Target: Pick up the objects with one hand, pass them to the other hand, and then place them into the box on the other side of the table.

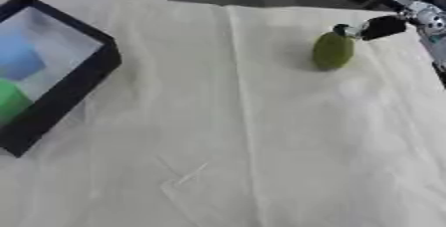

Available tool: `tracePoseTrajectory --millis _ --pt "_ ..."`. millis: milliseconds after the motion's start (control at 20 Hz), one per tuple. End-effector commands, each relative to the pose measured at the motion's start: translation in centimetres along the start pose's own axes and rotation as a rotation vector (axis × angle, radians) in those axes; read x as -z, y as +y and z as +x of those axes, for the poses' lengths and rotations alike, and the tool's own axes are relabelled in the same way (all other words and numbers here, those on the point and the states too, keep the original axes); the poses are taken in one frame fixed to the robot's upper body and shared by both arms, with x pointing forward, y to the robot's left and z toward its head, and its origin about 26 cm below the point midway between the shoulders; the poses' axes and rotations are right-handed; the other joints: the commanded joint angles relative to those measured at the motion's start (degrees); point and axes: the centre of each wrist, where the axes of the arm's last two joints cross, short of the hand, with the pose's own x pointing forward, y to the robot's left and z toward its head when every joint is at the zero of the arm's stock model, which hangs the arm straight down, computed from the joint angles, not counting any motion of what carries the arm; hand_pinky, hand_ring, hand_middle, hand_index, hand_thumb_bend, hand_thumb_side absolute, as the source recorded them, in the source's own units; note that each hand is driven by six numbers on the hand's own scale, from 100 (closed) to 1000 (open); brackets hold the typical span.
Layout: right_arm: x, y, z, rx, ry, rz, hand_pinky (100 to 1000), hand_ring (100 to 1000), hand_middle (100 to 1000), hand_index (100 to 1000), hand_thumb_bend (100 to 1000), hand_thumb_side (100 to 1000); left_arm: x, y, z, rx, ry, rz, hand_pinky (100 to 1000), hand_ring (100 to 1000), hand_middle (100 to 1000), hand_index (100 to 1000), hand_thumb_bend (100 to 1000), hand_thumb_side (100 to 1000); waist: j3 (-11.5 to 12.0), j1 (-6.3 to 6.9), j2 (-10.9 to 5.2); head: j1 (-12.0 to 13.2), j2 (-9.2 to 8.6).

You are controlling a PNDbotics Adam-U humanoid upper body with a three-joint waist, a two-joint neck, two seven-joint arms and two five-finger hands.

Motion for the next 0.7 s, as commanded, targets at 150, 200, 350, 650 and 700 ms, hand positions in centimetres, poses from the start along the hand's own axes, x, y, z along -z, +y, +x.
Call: tracePoseTrajectory --millis 150,200,350,650,700 --pt "-0.9 -2.4 -1.1 -0.079 0.030 0.041 849 880 818 863 422 247 0.3 1.5 0.6 0.043 -0.021 0.023 768 672 646 721 458 403 0.5 0.21 -0.52 -0.1 -1.09" --pt "-1.0 -2.4 -1.2 -0.084 0.032 0.053 849 880 819 864 427 287 0.3 1.5 0.6 0.044 -0.021 0.024 768 672 646 721 457 404 0.6 0.22 -0.40 -0.1 -1.10" --pt "-1.1 -2.6 -1.5 -0.094 0.046 0.069 849 880 823 869 437 384 0.3 1.5 0.5 0.047 -0.019 0.025 769 674 648 722 457 421 1.0 0.19 -0.03 -0.2 -1.03" --pt "-1.0 -2.5 -1.8 -0.122 0.084 0.070 854 879 826 872 441 455 0.2 1.4 0.3 0.054 -0.011 0.031 767 672 644 718 452 416 1.7 -0.05 0.72 -0.6 -1.13" --pt "-1.1 -2.5 -1.9 -0.134 0.091 0.064 855 878 826 872 441 461 0.2 1.4 0.3 0.053 -0.011 0.032 767 671 643 717 452 415 1.8 -0.06 0.82 -0.7 -1.13"
